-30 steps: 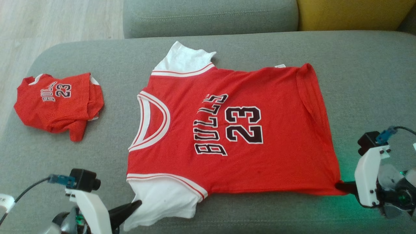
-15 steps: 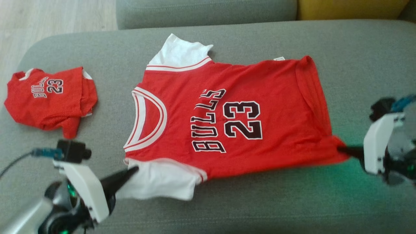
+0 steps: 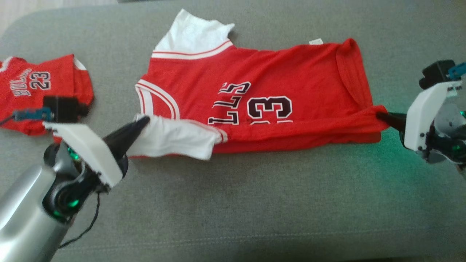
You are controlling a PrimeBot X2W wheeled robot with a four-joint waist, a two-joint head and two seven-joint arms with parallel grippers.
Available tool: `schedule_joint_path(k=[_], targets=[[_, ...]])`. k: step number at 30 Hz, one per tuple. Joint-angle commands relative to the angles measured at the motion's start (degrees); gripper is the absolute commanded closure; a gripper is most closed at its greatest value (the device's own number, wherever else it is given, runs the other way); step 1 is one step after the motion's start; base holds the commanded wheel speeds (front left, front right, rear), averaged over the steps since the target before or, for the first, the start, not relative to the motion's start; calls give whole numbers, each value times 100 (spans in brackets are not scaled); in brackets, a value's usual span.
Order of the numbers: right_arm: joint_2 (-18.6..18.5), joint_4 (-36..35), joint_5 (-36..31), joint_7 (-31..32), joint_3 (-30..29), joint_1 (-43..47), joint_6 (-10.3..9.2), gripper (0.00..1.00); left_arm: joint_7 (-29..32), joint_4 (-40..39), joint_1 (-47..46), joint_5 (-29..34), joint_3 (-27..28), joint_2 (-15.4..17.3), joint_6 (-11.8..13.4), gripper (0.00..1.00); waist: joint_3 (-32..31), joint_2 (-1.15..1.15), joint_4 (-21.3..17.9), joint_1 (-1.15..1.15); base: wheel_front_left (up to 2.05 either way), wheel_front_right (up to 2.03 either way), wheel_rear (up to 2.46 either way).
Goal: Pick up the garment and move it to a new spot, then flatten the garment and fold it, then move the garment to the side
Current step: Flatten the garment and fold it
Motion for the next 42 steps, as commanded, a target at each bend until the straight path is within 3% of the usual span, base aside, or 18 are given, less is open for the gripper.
schedule_joint_path(k=[1, 10, 11, 12, 13, 14, 15, 16, 17, 23, 31, 34, 36, 42], targets=[[-52, -22, -91, -96, -79, -170, 42, 100, -73, -14, -472, 80, 327, 104, 38, 100, 143, 0, -36, 0, 0, 0, 0], [267, 271, -286, -278, 12, -443, 42, 100, -83, 803, -1047, 310, 172, -258, 80, 100, 425, 0, -113, 0, 0, 0, 0], [288, 272, -336, -390, 14, -490, 42, 68, -62, 897, -1098, 333, 145, -289, 92, 100, 454, 0, -115, 0, 0, 0, 0], [314, 290, -385, -519, 6, -534, 42, 2, -58, 980, -1156, 367, 122, -317, 95, 100, 482, 0, -116, 0, 0, 0, 0], [346, 320, -420, -632, -2, -572, 42, 0, -75, 1070, -1214, 397, 118, -352, 122, 100, 507, 0, -115, 0, 0, 0, 0], [374, 370, -472, -768, -20, -618, 42, 0, -103, 1163, -1274, 427, 123, -391, 167, 88, 533, 0, -113, 0, 0, 0, 0], [406, 436, -534, -923, -42, -664, 42, 0, -161, 1256, -1340, 469, 137, -436, 223, 54, 554, 0, -108, 0, 0, 0, 0], [406, 436, -534, -923, -42, -664, 42, 0, -161, 1256, -1340, 469, 137, -436, 223, 54, 554, 0, -108, 0, 0, 0, 0], [442, 504, -595, -1095, -66, -709, 42, 0, -259, 1353, -1409, 509, 173, -494, 294, 0, 574, 0, -104, 0, 0, 0, 0], [663, 809, -747, -1777, -93, -829, 42, 0, -986, 1956, -1742, 623, 451, -897, 639, 0, 678, 0, -95, 0, 0, 0, 0], [690, 960, -1033, -3184, -270, -845, 42, 0, -2288, 2371, -1817, 906, 664, -1204, 647, 0, 603, 0, -44, 0, 0, 0, 0], [702, 933, -1223, -4084, -458, -631, 42, 0, -2939, 2275, -1555, 981, 858, -1444, 729, 0, 358, 0, 17, 0, 0, 0, 0], [777, 928, -1270, -4459, -608, -467, 42, 0, -3066, 2133, -1351, 1100, 1000, -1567, 810, 0, 211, 0, 42, 0, 0, 0, 0], [993, 755, -1863, -4993, -1179, 109, 42, 0, -3112, 1190, -433, 2034, 1814, -2119, 932, 0, -140, 0, 112, 0, 0, 0, 0]])
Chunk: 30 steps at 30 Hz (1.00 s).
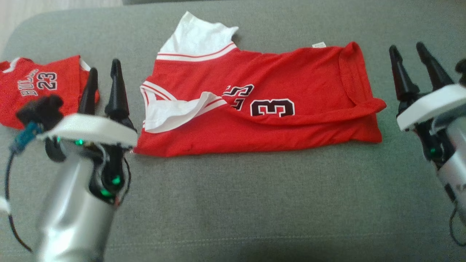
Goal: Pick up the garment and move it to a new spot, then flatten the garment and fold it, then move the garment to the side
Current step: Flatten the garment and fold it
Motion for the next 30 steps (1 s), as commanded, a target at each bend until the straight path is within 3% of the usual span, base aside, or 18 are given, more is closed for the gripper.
schedule_joint_path(k=[1, 7, 10, 14, 15, 24, 30], targets=[[-4, -204, -143, -96, -170, 107, 42, 0, -64, -317, -11, 204, 332, -1, -9, 0, -122, 0, 41, 0, 0, 0, 0], [549, -1064, -1404, -116, -1421, 1190, 42, 0, -65, -824, 1018, 1274, 755, -613, -349, 0, -377, 0, 61, 0, 0, 0, 0], [968, -1580, -1989, -117, -2024, 1830, 42, 0, -66, -852, 1389, 1716, 842, -765, -477, 0, -432, 0, 46, 0, 0, 0, 0], [1309, -2048, -2584, -117, -2439, 2365, 42, 0, -66, -838, 1661, 1820, 973, -862, -545, 0, -411, 0, 22, 0, 0, 0, 0], [1558, -2259, -2810, -117, -2658, 2649, 42, 0, -66, -777, 1789, 1896, 992, -881, -577, 0, -403, 0, -7, 0, 0, 0, 0], [1903, -2608, -3205, -115, -2798, 2914, 42, 0, -66, -384, 1749, 1962, 859, -889, -422, 0, -307, 0, -239, 0, 0, 0, 0], [1953, -2708, -3208, -96, -2770, 2890, 42, 0, -66, 698, 1426, 2249, 872, -890, -114, 0, -247, 0, -410, 0, 0, 0, 0]])
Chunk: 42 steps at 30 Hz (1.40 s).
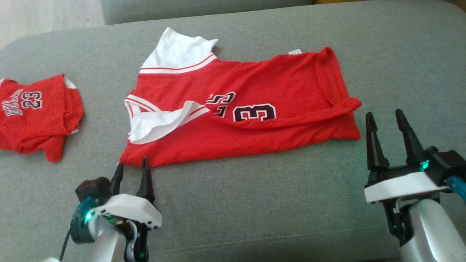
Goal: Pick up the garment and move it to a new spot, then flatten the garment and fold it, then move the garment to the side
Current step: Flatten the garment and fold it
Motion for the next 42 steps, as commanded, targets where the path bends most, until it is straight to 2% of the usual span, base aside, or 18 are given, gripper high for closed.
schedule_joint_path(k=[1, 10, 19, 20, 22, 28, 32, 35, 42], targets=[[23, -215, -17, -37, 137, -148, 42, 0, -32, -16, -313, 33, 209, 28, 71, 0, 33, 0, -57, 0, 0, 0, 0], [20, -237, 17, -28, 234, -186, 42, 0, -32, 876, -837, 34, 683, 27, 273, 0, 186, 0, -289, 0, 0, 0, 0], [47, -146, 27, 28, 210, -212, 42, 0, 38, 2069, -1221, 20, 506, 27, 96, 0, 243, 0, -355, 0, 0, 0, 0], [58, -123, 35, 54, 212, -218, 42, 0, 37, 2172, -1260, 8, 480, 27, 77, 23, 244, 0, -349, 0, 0, 0, 0], [97, -45, 68, 158, 176, -230, 42, 0, 29, 2330, -1332, -38, 428, 27, 9, 100, 246, 0, -329, 0, 0, 0, 0], [271, 365, 69, 629, -110, -400, 42, 0, -24, 2234, -1480, -66, 319, 27, -169, 100, 309, 0, -177, 0, 0, 0, 0], [381, 644, 106, 879, -295, -561, 42, 0, -29, 1647, -1448, 78, 364, 27, -215, 100, 355, 0, -64, 0, 0, 0, 0], [492, 992, 401, 1147, -481, -768, 42, 0, -31, 953, -1278, 205, 372, 27, -265, 100, 407, 0, 61, 0, 0, 0, 0], [575, 1946, 676, 1484, -887, -1315, 42, 0, -32, -25, -959, 241, 92, 27, -282, 100, 527, 0, 332, 0, 0, 0, 0]])
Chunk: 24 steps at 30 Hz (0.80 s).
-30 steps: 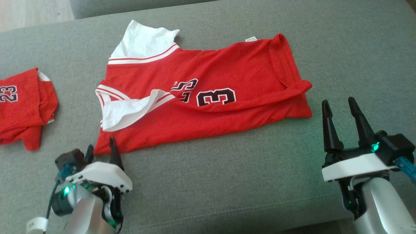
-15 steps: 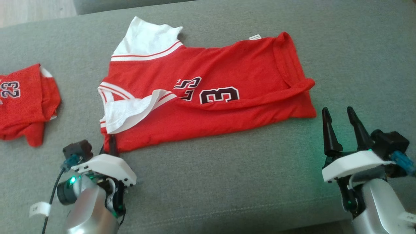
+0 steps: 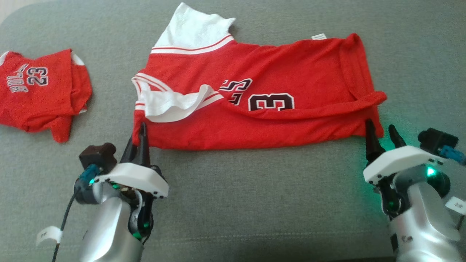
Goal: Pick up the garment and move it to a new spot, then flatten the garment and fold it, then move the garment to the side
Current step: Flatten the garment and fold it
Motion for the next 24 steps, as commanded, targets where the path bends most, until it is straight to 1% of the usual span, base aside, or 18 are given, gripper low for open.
schedule_joint_path(k=[1, 8, 11, 12, 13, 18, 24], targets=[[49, -30, 1, 13, 114, -265, 42, 0, -34, -271, -93, 13, 96, 79, -1, 100, 49, 0, 75, 0, 0, 0, 0], [61, 484, 92, 80, 215, -578, 42, 0, -34, -532, -53, -27, -75, 79, 48, 100, 124, 0, 166, 0, 0, 0, 0], [58, 685, 192, 232, 355, -691, 42, 0, -34, -565, -66, -42, -98, 79, 70, 100, 142, 0, 189, 0, 0, 0, 0], [49, 714, 229, 271, 416, -713, 42, 60, -34, -554, -70, -40, -98, 79, 75, 100, 145, 0, 189, 0, 0, 0, 0], [34, 724, 258, 299, 505, -732, 42, 100, -34, -530, -75, -35, -95, 79, 84, 100, 145, 0, 188, 0, 0, 0, 0], [-154, 728, 384, 272, 751, -737, 42, 100, -34, -265, -61, -5, -52, 79, 110, 100, 61, 0, 158, 0, 0, 0, 0], [-424, 637, 593, 400, 898, -645, 42, 100, -35, 171, 5, 50, 42, 104, 47, 100, -203, 0, 84, 0, 0, 0, 0]])
